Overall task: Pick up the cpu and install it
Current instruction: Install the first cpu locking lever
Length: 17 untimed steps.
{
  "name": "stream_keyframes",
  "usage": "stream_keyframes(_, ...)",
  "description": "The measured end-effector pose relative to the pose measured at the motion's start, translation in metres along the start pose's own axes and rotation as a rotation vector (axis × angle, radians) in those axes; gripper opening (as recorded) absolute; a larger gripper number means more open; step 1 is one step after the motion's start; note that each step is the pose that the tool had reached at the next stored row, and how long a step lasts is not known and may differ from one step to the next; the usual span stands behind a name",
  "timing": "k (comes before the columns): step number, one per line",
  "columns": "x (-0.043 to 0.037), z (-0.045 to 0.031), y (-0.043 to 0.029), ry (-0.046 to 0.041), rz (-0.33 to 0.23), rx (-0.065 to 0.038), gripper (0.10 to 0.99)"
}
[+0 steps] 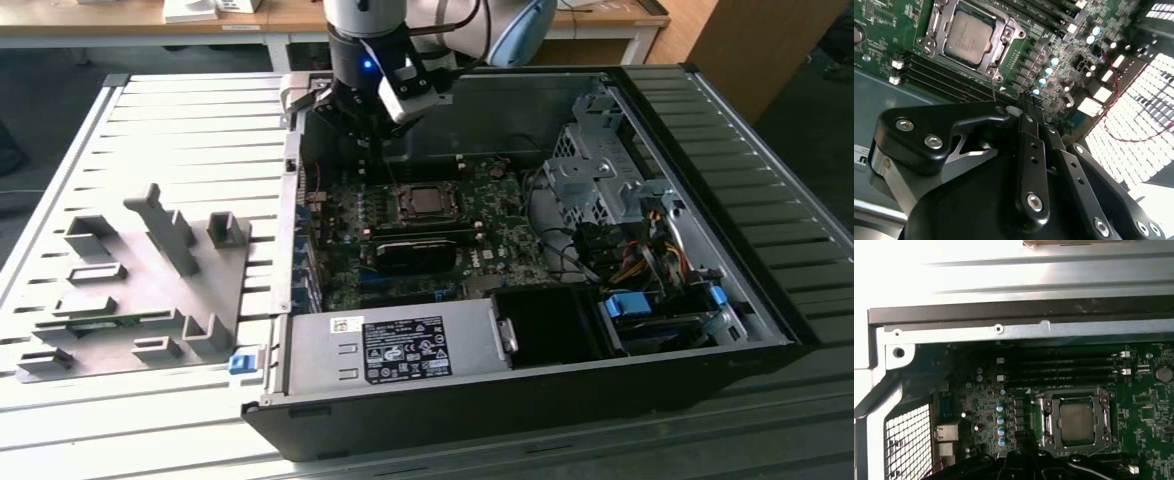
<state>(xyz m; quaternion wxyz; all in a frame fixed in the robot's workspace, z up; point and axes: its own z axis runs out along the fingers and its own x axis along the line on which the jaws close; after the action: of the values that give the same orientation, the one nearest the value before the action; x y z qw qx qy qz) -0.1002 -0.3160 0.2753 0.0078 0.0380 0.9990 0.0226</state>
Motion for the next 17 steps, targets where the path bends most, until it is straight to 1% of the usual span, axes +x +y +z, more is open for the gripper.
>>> stream_keyframes(3, 0.0005, 0.0051, 0.0018, 0.0001, 0.000, 0.000, 0.106)
stream_keyframes(7, 0.0012, 0.0080, 0.0021, 0.0001, 0.000, 0.000, 0.106)
stream_keyframes(13, 0.0023, 0.0122, 0.0097, -0.0005, 0.016, 0.001, 0.106)
stream_keyframes(17, 0.0044, 0.0146, 0.0119, -0.0008, 0.017, 0.000, 0.106)
